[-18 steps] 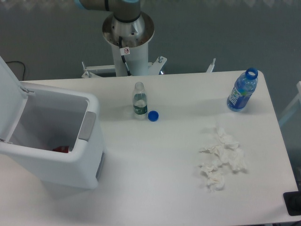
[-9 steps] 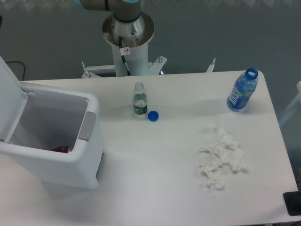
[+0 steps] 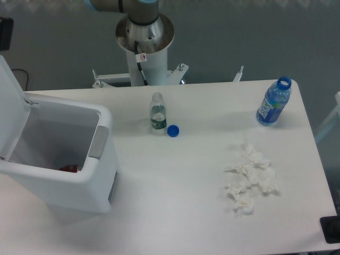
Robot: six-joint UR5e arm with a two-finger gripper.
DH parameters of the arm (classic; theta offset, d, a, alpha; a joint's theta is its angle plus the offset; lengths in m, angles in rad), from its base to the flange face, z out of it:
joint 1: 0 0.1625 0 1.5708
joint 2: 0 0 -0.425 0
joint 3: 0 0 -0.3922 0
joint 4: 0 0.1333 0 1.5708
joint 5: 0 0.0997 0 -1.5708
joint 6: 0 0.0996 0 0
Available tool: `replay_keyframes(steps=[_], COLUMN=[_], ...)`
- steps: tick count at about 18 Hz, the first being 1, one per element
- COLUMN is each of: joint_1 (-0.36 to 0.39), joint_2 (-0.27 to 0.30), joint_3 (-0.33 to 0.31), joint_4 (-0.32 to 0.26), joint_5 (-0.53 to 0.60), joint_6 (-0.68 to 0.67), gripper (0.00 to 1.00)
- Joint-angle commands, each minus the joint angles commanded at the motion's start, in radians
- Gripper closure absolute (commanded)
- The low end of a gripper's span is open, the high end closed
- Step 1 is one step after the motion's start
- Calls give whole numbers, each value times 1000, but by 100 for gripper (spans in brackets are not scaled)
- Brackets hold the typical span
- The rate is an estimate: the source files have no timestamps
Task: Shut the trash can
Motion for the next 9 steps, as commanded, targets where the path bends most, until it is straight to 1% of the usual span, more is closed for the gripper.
replay_keyframes(steps=[4, 6, 9], joint_1=[35, 54, 61], joint_2=[-5, -3, -12], joint_3=[6, -2, -11], joint_4=[-2, 0, 0], joint_5=[5, 46, 75], joint_6=[28, 32, 60], gripper=[0, 0, 0])
